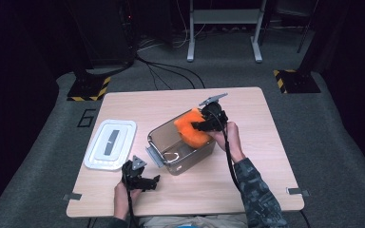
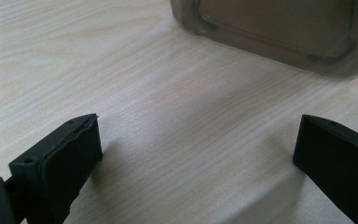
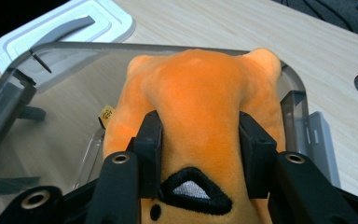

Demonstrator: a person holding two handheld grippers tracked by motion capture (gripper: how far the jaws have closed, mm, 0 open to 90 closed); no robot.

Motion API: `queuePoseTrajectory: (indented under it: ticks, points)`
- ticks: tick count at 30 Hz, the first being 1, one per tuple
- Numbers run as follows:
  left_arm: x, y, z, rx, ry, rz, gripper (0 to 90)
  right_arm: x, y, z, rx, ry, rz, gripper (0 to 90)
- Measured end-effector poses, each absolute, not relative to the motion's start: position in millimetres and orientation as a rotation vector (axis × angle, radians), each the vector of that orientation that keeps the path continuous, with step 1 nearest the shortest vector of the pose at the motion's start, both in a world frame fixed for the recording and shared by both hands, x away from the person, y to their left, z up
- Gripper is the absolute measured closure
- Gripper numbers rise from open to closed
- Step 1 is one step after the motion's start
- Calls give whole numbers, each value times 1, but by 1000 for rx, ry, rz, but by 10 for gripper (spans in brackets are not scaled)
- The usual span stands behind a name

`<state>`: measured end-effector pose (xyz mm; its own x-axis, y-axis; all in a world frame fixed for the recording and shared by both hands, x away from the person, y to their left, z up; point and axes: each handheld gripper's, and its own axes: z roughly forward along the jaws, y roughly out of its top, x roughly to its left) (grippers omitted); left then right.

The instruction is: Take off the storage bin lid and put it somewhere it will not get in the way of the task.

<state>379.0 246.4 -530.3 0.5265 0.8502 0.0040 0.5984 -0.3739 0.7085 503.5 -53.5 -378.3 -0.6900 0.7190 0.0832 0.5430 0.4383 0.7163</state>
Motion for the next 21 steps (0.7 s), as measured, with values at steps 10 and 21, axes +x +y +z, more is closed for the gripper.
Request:
queuePoseTrajectory:
  ticks: [10,21]
  points:
    - [379,246,-530,2106,1171,491,7,508,-49,-385,1114,2500,1039,490]
    - [379,246,-531,2100,1175,496,7,512,-43,-393,1134,2539,955,403]
